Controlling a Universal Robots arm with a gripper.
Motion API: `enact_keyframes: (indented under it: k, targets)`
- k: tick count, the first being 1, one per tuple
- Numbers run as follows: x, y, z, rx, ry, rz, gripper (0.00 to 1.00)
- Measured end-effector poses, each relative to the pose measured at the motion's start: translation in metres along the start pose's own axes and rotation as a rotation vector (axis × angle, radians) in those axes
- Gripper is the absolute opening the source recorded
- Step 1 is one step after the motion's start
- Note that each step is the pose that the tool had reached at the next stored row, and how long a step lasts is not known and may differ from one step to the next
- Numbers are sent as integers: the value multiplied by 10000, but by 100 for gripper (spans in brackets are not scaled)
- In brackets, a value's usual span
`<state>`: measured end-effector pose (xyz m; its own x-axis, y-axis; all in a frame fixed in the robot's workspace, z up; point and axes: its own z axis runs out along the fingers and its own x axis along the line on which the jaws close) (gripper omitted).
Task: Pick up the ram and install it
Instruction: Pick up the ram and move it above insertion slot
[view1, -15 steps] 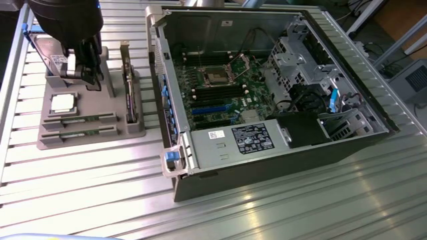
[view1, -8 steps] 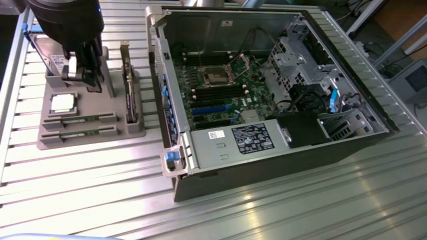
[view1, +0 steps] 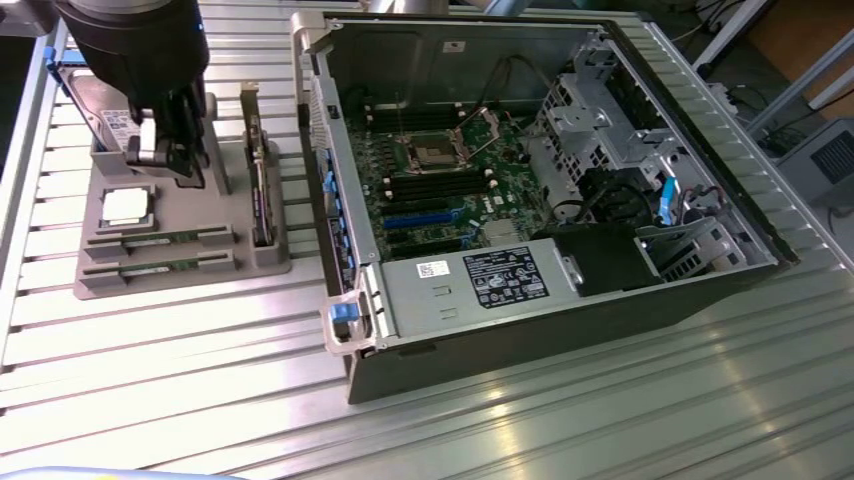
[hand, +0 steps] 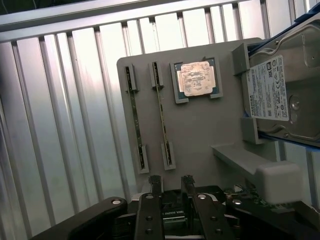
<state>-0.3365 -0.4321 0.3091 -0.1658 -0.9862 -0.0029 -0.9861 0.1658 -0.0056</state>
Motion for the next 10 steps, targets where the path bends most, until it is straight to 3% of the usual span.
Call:
enact_keyframes:
  k: [10]
  targets:
    - [0,0,74,0,0,0,30]
